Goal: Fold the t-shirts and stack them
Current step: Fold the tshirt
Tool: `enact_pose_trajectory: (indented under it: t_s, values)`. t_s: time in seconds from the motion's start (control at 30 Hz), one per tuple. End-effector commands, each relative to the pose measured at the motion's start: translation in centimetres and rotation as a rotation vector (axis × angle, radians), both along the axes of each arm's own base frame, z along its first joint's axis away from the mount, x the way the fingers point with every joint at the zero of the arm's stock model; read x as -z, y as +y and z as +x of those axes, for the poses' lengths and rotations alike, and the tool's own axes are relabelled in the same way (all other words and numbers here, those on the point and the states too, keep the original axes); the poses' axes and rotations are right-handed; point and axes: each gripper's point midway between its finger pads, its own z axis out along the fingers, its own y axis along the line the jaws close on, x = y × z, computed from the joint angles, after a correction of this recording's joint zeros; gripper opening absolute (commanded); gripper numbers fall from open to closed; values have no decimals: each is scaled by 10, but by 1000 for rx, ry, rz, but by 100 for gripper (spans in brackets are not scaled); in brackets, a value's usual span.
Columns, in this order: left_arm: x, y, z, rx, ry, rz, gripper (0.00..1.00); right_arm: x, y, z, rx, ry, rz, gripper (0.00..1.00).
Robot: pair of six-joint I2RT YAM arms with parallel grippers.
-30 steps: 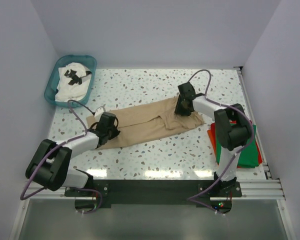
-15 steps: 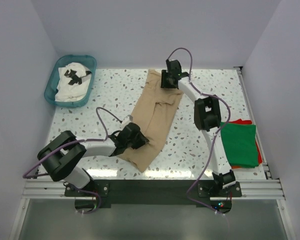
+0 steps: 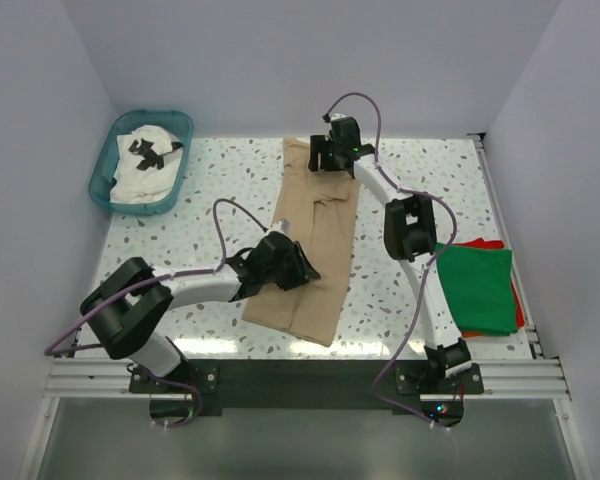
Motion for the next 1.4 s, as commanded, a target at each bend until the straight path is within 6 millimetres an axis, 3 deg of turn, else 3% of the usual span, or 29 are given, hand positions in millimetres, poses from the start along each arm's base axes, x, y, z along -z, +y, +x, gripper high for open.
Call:
enact_pose_trajectory:
  t_s: [0.0,0.13,0.23,0.27,0.33,0.37,0.4,0.5,0.6,0.83,1.1,1.17,1.37]
  values:
    - [-47,21,17,8,-176,125,43,-32,6,10,-27,-79,17,72]
    - [-38,54,12,45,-213,308,40,-83,-2,8,15,-146,22,78]
    - [-20,60,-4,116,-194,360,36,-90,-10,-2,46,-123,14,78]
    - [-15,58,-11,143,-191,368,35,-105,-14,-5,62,-138,16,78]
    - [-6,56,-18,173,-174,387,34,-96,-18,-16,80,-91,11,78]
    - [-1,57,-22,183,-166,404,34,-106,-19,-20,84,-96,18,77]
    - [4,55,-28,196,-158,420,34,-95,-22,-27,86,-61,7,77]
    - [15,57,-39,199,-134,449,33,-87,-25,-42,98,-21,10,75]
    - [23,62,-50,185,-114,483,31,-79,-27,-50,98,2,8,75]
    - [43,69,-88,151,-12,444,29,-39,-23,-62,72,84,-15,73]
    - [48,49,-125,161,77,334,29,-3,-19,-57,41,135,-54,74]
    - [48,45,-130,173,88,313,29,14,-19,-55,26,154,-66,74]
    - [48,40,-129,169,91,297,29,30,-12,-40,-1,139,-79,74]
